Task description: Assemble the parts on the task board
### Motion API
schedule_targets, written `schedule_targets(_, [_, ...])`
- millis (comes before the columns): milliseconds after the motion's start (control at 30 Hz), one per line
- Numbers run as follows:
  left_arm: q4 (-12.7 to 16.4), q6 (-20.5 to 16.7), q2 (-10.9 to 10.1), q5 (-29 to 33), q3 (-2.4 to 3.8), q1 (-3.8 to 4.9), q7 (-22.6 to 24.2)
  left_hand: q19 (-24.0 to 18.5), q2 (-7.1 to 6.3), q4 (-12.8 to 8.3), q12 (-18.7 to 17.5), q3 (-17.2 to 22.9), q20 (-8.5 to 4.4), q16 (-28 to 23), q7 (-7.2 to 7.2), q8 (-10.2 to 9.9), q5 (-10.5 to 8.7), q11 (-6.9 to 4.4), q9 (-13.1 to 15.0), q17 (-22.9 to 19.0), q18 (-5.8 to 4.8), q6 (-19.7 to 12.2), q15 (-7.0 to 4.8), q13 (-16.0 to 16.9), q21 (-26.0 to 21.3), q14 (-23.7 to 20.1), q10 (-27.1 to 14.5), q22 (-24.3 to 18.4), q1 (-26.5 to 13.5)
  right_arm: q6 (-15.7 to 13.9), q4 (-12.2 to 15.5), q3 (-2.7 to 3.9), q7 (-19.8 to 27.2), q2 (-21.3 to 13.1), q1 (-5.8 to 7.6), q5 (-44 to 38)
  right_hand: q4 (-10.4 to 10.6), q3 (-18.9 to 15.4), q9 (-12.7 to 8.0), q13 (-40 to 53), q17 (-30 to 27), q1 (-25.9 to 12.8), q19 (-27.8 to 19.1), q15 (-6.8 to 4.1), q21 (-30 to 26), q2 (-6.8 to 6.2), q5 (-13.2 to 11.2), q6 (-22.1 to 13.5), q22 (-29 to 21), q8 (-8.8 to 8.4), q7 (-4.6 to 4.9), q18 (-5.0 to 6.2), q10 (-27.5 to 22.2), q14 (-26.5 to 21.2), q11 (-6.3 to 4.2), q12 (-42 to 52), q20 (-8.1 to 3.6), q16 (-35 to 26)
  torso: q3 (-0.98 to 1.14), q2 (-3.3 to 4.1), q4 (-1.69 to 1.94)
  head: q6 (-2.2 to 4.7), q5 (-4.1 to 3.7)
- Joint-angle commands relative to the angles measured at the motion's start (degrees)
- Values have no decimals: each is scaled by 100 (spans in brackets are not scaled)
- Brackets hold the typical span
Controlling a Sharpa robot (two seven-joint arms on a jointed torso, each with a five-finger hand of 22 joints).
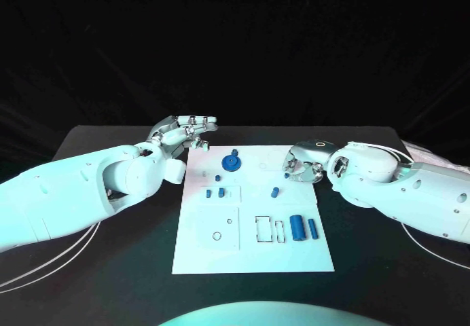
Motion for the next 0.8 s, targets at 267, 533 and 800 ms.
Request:
schedule_targets(267, [28, 143, -14, 158, 2, -1, 131, -39, 62, -4, 29, -46, 6, -32, -19, 33, 35, -21, 9, -25, 106, 19, 3, 7, -29, -41, 22, -11, 17, 264, -78, -10, 41, 116, -49, -118, -17, 135, 5, -116, 20, -52, 34, -2, -27, 14, -48, 95, 11, -13, 4, 68, 129, 22, -10, -36, 25, -3, 8, -4, 0, -21, 16])
schedule_targets(533, [27, 145, -18, 158, 2, -1, 109, -43, 66, -14, 36, -62, 5, -39, -18, 33, 35, -20, 7, -39, 106, 12, 2, 7, -37, -54, 13, -16, 28, 328, -134, -11, 47, 157, -76, -97, -53, 281, 23, -245, 61, -104, 75, -4, 0, 62, -107, 234, 53, 17, -10, 60, 314, 44, -28, -25, 22, 43, 7, -2, -4, -30, 13])
schedule_targets(800, [37, 148, -15, 158, 2, -1, 101, -46, 73, -26, 42, -73, 4, -44, -16, 34, 36, -19, 6, -52, 106, 5, 2, 6, -44, -64, 4, -20, 43, 375, -234, -12, 17, 218, -113, -151, -137, 442, 63, -308, 143, -76, 205, -54, 129, 178, -273, 441, 267, 82, -64, 23, 567, 85, -95, 6, -18, 138, 6, -3, 2, -45, -3])
